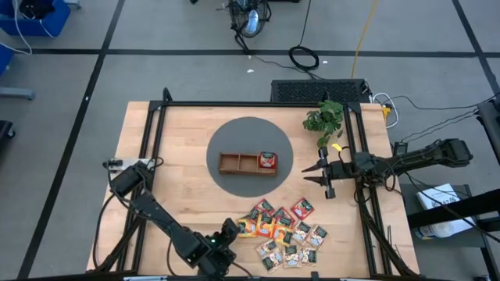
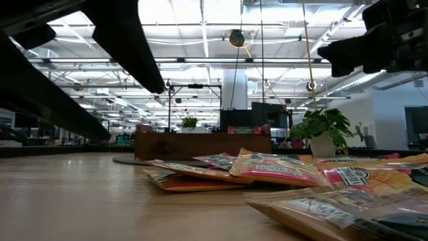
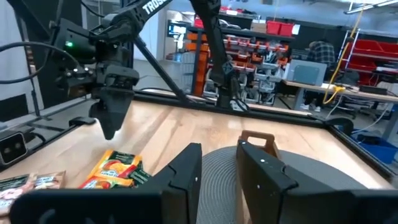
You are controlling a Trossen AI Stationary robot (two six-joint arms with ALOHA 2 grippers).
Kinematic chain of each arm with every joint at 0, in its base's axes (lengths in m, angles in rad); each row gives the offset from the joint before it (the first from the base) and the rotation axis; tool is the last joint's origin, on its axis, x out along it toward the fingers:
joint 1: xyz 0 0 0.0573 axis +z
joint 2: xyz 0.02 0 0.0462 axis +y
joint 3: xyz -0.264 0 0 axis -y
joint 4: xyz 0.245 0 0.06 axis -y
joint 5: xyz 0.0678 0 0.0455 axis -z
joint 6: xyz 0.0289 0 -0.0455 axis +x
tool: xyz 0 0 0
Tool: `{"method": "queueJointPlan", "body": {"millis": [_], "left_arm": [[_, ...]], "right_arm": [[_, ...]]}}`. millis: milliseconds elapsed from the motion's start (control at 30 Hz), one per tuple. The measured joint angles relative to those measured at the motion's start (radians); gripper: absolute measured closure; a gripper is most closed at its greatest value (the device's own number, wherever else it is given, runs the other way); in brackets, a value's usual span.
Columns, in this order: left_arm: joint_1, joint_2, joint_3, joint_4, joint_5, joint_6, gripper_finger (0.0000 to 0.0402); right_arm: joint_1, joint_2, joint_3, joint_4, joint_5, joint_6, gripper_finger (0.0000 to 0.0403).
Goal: Pick & Place Tea
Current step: Put the yellow tea bag into the middle section of the wooden organizer
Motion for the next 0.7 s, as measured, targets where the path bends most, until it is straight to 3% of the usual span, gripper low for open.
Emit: {"method": "queueJointPlan", "body": {"millis": [200, 567, 700], "left_arm": [[0.039, 0.000, -0.001, 0.008, 0.109, 0.001, 0.0134], [0.082, 0.004, -0.002, 0.011, 0.171, 0.032, 0.0150], [0.088, 0.013, -0.002, 0.013, 0.166, 0.046, 0.0151]], "right_arm": [[0.000, 0.000, 0.000, 0.013, -0.001, 0.000, 0.0312], [0.000, 0.000, 0.000, 0.015, 0.001, -0.028, 0.0312], [0.000, 0.000, 0.000, 0.012, 0.065, -0.034, 0.0312]]}}
